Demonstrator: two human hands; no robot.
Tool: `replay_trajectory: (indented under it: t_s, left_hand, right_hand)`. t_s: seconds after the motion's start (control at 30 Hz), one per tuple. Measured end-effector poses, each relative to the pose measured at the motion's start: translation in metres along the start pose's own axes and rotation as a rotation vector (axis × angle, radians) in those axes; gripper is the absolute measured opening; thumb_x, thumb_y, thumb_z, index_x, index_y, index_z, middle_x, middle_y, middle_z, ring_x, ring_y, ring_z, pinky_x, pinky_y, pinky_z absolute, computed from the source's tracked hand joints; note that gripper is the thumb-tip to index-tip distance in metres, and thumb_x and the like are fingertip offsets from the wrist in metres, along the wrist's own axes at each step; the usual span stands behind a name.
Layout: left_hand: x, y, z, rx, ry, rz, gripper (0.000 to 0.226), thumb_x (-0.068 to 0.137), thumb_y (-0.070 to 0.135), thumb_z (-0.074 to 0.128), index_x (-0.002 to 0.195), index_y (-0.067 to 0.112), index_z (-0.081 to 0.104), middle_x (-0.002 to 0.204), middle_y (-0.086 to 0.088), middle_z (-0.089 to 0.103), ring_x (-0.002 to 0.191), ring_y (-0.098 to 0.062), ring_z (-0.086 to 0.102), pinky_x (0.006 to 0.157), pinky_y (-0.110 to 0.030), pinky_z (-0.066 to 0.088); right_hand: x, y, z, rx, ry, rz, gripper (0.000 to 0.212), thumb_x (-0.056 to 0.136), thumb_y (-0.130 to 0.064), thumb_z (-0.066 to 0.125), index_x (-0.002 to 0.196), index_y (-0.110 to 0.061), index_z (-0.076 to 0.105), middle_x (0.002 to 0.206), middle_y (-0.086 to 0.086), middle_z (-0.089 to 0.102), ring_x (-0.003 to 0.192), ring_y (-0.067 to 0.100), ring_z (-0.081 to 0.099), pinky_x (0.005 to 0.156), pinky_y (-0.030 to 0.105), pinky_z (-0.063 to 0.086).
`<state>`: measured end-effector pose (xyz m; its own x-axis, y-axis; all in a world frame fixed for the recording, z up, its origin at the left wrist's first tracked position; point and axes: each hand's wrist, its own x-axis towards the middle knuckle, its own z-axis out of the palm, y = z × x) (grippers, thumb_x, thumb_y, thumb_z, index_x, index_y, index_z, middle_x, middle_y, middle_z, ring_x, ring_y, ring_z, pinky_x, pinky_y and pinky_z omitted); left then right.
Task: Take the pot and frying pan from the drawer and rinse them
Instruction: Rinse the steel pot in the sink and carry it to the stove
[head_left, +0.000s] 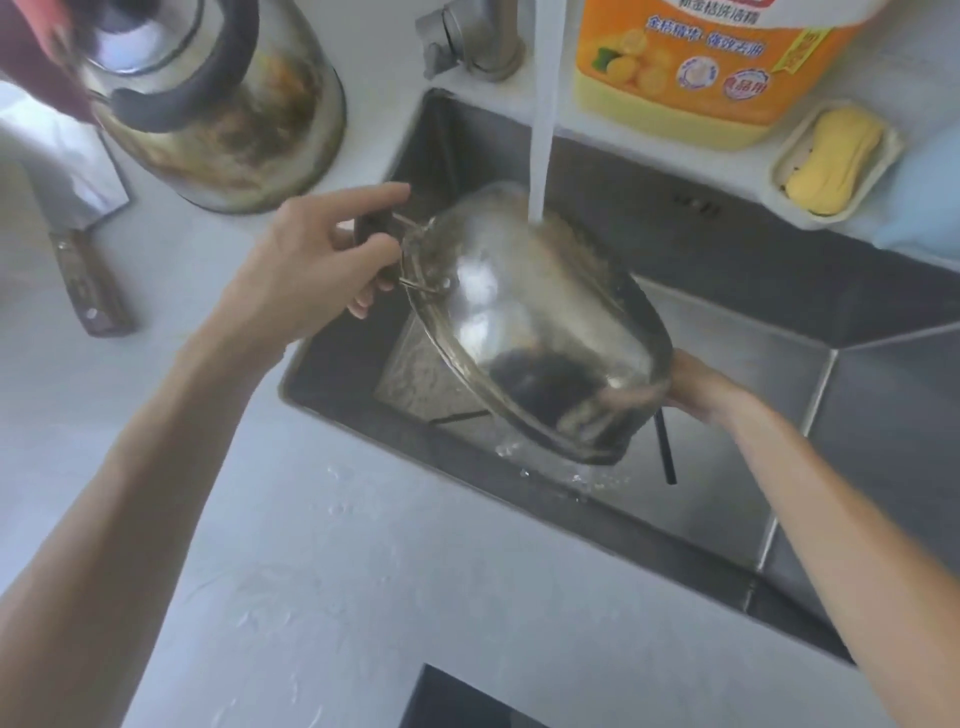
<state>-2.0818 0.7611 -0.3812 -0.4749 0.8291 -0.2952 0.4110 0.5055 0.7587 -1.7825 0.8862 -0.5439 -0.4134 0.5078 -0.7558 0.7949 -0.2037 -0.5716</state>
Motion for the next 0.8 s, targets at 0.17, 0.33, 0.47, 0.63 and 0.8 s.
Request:
replay_trajectory:
  t_s: [0.17,0.33,0.47,0.63,0.8]
  left_hand:
    - [0.013,-0.046,0.016,-0.114,-0.151,-0.442,0.024,0.094,0.013,0.046,0.117,0.012,0.054,0.063,-0.011,0.057,0.032,-0.007,0.049,0.038,-0.019,0.049]
    - [-0.004,-0.084,0.042,-0.125,-0.333,-0.541,0.009,0.094,0.011,0.049,0.090,0.013,0.058,0.075,-0.015,0.060,0.043,-0.009,0.055,0.048,-0.020,0.054]
    - [-0.005,-0.098,0.049,-0.158,-0.341,-0.480,0.014,0.089,0.020,0.061,0.089,0.006,0.063,0.059,0.003,0.069,0.062,-0.013,0.064,0.070,-0.024,0.057]
    - [0.011,-0.099,0.051,-0.203,-0.139,-0.274,0.008,0.092,0.016,0.057,0.090,0.009,0.059,0.076,0.000,0.072,0.056,-0.004,0.061,0.075,-0.033,0.054]
    - [0.030,-0.100,0.051,-0.197,-0.070,-0.078,0.011,0.093,0.009,0.053,0.092,0.020,0.051,0.068,0.011,0.071,0.055,-0.001,0.065,0.061,-0.020,0.057]
  right_hand:
    - [-0.020,-0.005,-0.037,0.216,0.117,0.047,0.037,0.095,-0.012,0.046,0.065,-0.022,0.067,0.055,-0.004,0.052,0.050,0.010,0.037,0.042,0.015,0.029]
    - [-0.035,-0.032,-0.074,-0.045,0.288,-0.126,0.034,0.092,-0.023,0.046,0.083,-0.047,0.069,0.096,-0.010,0.066,0.090,0.007,0.057,0.082,0.027,0.043]
    - [-0.057,-0.057,-0.082,-0.078,0.417,-0.356,0.045,0.093,-0.018,0.050,0.130,-0.044,0.048,0.127,-0.022,0.054,0.111,0.002,0.051,0.093,0.016,0.036]
    - [-0.062,-0.057,-0.089,0.077,0.491,-0.440,0.059,0.089,-0.017,0.061,0.142,-0.026,0.035,0.110,-0.028,0.058,0.091,-0.009,0.061,0.088,0.006,0.040]
    - [-0.045,-0.035,-0.090,0.198,0.564,-0.519,0.029,0.082,-0.015,0.068,0.094,-0.041,0.065,0.085,-0.025,0.069,0.086,0.005,0.060,0.087,0.024,0.046]
